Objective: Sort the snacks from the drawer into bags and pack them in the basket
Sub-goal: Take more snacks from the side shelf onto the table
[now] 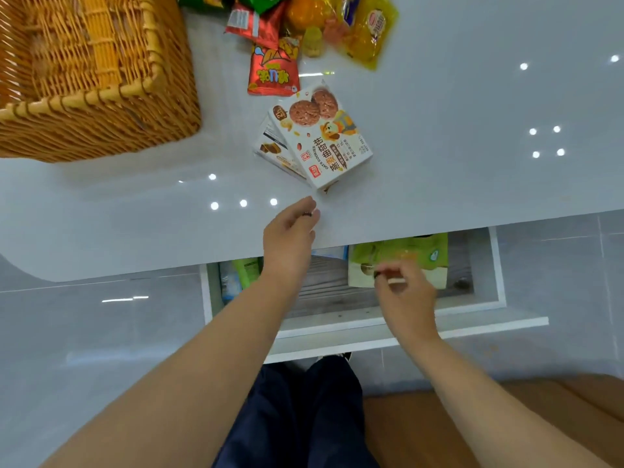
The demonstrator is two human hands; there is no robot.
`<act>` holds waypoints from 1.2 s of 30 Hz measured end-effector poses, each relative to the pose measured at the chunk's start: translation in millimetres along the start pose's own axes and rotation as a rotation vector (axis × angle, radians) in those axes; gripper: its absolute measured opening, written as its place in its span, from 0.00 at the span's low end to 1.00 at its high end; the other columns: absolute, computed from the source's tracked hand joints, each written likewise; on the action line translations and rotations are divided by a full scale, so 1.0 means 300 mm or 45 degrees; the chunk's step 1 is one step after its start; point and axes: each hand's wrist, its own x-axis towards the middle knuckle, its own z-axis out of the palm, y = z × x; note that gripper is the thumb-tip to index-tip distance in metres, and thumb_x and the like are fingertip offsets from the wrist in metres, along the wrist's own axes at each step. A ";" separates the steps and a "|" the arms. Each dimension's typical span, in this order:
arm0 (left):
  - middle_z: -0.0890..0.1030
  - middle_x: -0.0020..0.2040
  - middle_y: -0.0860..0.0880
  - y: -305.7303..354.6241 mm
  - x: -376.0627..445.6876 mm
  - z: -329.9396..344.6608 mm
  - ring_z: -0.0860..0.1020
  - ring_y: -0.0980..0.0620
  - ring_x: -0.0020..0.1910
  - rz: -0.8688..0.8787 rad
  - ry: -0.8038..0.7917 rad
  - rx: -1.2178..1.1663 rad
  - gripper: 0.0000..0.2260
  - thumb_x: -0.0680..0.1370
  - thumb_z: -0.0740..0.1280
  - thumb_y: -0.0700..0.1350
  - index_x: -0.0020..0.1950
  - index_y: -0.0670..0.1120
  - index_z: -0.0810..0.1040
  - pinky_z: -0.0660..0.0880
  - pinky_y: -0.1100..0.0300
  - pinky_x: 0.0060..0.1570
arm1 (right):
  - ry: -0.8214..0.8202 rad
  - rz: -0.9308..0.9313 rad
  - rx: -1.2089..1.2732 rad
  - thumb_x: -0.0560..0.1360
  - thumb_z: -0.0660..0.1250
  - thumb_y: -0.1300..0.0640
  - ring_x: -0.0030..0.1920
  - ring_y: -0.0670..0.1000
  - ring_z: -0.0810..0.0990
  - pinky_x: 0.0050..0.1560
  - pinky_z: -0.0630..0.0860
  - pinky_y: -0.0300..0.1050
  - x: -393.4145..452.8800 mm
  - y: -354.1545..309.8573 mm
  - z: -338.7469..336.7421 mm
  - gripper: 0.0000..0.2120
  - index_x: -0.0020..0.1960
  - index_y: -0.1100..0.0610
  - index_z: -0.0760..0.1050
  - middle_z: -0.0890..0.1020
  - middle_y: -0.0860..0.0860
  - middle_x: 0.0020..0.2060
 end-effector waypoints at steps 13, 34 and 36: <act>0.82 0.53 0.44 -0.346 -0.032 0.016 0.81 0.48 0.55 -0.569 0.038 -0.174 0.10 0.81 0.61 0.35 0.62 0.41 0.74 0.79 0.55 0.52 | 0.263 1.503 1.410 0.79 0.65 0.56 0.70 0.59 0.68 0.70 0.66 0.52 0.191 0.229 0.100 0.29 0.76 0.60 0.58 0.66 0.61 0.70; 0.79 0.62 0.46 -0.586 0.547 0.074 0.76 0.52 0.44 -0.416 0.276 0.230 0.12 0.76 0.67 0.55 0.55 0.49 0.77 0.77 0.54 0.51 | -0.034 1.389 1.114 0.81 0.61 0.56 0.61 0.53 0.78 0.69 0.63 0.59 0.239 0.427 0.172 0.04 0.51 0.56 0.72 0.81 0.53 0.57; 0.79 0.61 0.47 -0.606 0.557 0.070 0.76 0.51 0.47 -0.366 0.294 0.203 0.09 0.75 0.70 0.54 0.50 0.51 0.75 0.77 0.52 0.51 | -0.057 1.357 1.140 0.81 0.61 0.56 0.55 0.52 0.79 0.68 0.63 0.62 0.243 0.433 0.168 0.05 0.47 0.54 0.71 0.82 0.51 0.48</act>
